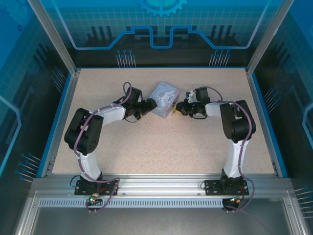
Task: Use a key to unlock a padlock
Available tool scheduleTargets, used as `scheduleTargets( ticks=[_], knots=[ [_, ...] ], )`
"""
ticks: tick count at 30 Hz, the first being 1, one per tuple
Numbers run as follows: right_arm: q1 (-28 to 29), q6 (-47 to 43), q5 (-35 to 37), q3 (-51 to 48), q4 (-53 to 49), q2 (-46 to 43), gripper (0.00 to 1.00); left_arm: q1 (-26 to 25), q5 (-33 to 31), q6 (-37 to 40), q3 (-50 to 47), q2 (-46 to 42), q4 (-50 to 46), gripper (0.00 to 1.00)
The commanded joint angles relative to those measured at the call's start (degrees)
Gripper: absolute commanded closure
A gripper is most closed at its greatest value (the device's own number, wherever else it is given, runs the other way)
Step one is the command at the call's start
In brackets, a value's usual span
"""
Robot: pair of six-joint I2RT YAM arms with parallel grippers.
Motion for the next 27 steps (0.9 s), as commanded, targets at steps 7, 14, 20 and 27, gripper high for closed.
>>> scheduleTargets(
  ticks=[7,14,20,27],
  knots=[
    [4.38,13.99,8.33,1.54,-0.3,0.54,1.0,1.64,-3.62,-0.24,-2.74,2.47,-4.99,0.19],
    [5.02,18.01,14.09,2.19,2.69,-0.32,1.0,1.59,-3.88,-0.31,-3.28,2.1,-5.33,0.2],
    [0.53,18.81,15.25,-1.3,6.41,-3.25,1.0,1.68,-3.8,-0.41,-3.18,2.33,-5.34,0.2],
    [-1.56,15.78,13.33,-1.48,4.17,-5.16,1.0,1.86,-3.73,-0.24,-3.18,1.96,-5.1,0.2]
  ],
)
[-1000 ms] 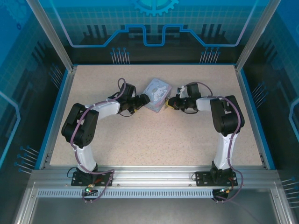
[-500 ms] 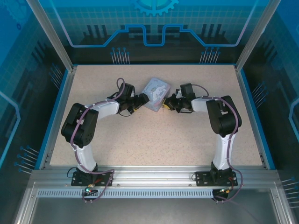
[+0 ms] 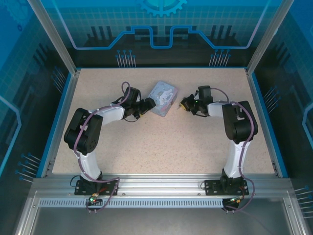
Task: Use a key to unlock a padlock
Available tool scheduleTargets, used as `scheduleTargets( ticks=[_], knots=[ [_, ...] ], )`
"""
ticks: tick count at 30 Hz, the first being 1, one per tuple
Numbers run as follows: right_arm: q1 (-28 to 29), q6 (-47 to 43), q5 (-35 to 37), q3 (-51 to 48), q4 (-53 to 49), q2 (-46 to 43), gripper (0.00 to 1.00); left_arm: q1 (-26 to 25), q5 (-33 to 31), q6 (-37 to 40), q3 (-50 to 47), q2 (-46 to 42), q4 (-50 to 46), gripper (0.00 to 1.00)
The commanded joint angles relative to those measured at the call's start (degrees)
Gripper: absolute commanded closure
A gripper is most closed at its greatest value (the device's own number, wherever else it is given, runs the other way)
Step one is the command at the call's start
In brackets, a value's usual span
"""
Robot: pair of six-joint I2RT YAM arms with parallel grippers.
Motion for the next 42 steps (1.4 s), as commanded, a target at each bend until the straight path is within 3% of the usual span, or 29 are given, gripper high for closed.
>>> scheduleTargets(
  ticks=[1,15,16,19,25,26,31,35,38,42],
  knots=[
    [0.04,-1.91,-0.47,-0.96,-0.55,-3.97,1.0,1.04,-3.68,0.25,-2.5,1.79,-6.75,0.2],
    [-2.87,-5.67,-2.84,-14.93,-4.46,-12.59,1.0,1.49,-3.06,3.81,-2.05,-8.56,-10.05,0.08],
    [-2.97,-6.01,-2.79,-15.49,-4.85,-13.32,0.96,1.49,-3.23,3.91,-2.19,-9.73,-10.53,0.07],
    [-3.71,-7.1,-2.14,-17.53,-6.89,-16.83,0.65,1.58,-3.55,4.17,-2.32,-13.59,-12.19,0.01],
    [-7.5,-10.5,-1.28,-20.94,-14.96,-28.34,0.04,1.91,-5.92,6.38,-1.47,-22.28,-17.24,0.01],
    [-8.22,-11.58,-0.84,-21.04,-17.25,-30.85,0.0,2.16,-6.36,6.95,-0.99,-23.65,-18.5,0.01],
    [-10.78,-20.14,4.11,-15.87,-30.59,-39.7,0.0,3.63,-12.06,10.95,0.82,-29.17,-23.21,0.01],
    [-10.96,-27.85,15.08,-7.32,-39.8,-41.56,0.0,4.72,-21.61,17.44,0.23,-32.29,-22.97,0.01],
    [-10.87,-30.85,24.97,-5.72,-38.93,-41.66,0.0,4.81,-29.51,24.82,-2.78,-34.51,-18.44,0.01],
    [-10.39,-39.02,38.1,-9.59,-30.56,-41.7,0.0,4.9,-37.23,36.66,-11.12,-36.58,-5.5,0.01]
  ],
)
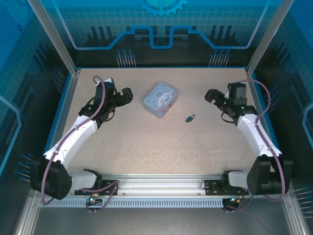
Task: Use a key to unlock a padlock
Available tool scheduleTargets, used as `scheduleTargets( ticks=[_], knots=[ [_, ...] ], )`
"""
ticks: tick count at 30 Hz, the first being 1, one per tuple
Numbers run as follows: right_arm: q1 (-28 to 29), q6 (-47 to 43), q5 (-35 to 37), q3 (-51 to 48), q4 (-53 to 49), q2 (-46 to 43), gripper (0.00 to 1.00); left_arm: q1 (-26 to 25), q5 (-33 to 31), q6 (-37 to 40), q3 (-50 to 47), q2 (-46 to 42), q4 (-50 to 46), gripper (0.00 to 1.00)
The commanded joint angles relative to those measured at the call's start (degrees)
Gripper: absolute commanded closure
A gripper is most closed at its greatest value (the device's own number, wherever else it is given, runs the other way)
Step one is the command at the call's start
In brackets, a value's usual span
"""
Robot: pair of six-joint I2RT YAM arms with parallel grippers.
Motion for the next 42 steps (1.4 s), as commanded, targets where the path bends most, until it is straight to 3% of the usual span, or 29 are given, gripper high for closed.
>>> scheduleTargets(
  ticks=[1,3,8,11,14,17,22,24,26,29,31,42],
  knots=[
    [0.22,-11.39,15.98,-3.97,4.66,0.05,0.0,0.73,-11.72,13.71,-7.69,-1.83,12.25,0.01],
    [0.98,-16.72,21.01,-8.74,11.97,-0.01,0.0,1.45,-13.43,17.34,-12.66,-2.4,19.61,0.01],
    [0.79,-21.8,22.0,-17.9,29.51,2.09,0.0,4.93,-13.59,20.07,-20.47,-1.19,31.45,0.01],
    [0.86,-23.52,20.26,-22.92,40.73,3.8,0.0,6.03,-12.95,21.62,-24.78,0.33,38.96,0.01],
    [1.32,-25.36,17.33,-24.34,44.45,6.26,0.0,6.69,-12.9,21.94,-27.13,4.03,44.89,0.01],
    [2.03,-27.2,14.97,-29.17,53.23,7.48,0.0,6.85,-13.01,23.82,-27.47,7.8,45.64,0.01],
    [3.05,-30.58,10.11,-35.62,66.7,8.72,0.0,8.13,-8.08,24.86,-34.19,13.98,62.74,0.01],
    [3.34,-31.92,8.86,-36.33,73.03,12.8,0.0,8.85,-6.49,24.33,-33.11,14.53,60.83,0.01],
    [3.72,-33.16,6.22,-32.24,64.27,12.64,0.0,10.77,-2.64,23.08,-33.77,14.87,62.31,0.01],
    [3.63,-33.42,5.43,-31.88,63.96,12.97,0.0,13.11,3.22,22.9,-37.21,17.79,70.78,0.01],
    [3.63,-33.41,5.33,-31.83,63.72,12.96,0.0,13.11,4.98,23.37,-35.64,17.63,67.69,0.01],
    [4.12,-33.69,6.4,-31.82,63.78,12.88,0.0,13.89,6.79,22.78,-35.24,17.4,66.3,0.01]
  ],
)
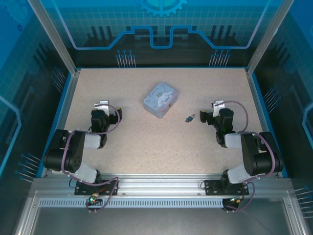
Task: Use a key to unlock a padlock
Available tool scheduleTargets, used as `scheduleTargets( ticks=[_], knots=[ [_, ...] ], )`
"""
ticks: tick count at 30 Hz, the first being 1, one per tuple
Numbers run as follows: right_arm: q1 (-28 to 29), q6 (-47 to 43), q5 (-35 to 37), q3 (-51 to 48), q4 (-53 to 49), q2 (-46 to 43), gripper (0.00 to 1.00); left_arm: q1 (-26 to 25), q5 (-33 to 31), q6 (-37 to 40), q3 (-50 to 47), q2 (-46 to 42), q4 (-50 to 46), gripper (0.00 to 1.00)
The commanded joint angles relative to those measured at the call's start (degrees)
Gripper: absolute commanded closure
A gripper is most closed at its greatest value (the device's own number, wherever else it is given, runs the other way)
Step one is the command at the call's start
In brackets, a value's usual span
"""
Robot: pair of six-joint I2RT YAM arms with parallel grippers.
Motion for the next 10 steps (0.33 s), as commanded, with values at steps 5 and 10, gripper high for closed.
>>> scheduleTargets(
  ticks=[5,10],
  knots=[
    [0.18,-0.54,-1.45,1.21,1.23,0.3,0.0,0.62,1.82,-0.49,0.25,0.5,2.05,0.01],
    [0.17,-0.64,-1.53,0.94,1.66,0.26,0.0,0.7,1.89,-0.49,0.26,0.48,2.04,0.01]
  ],
)
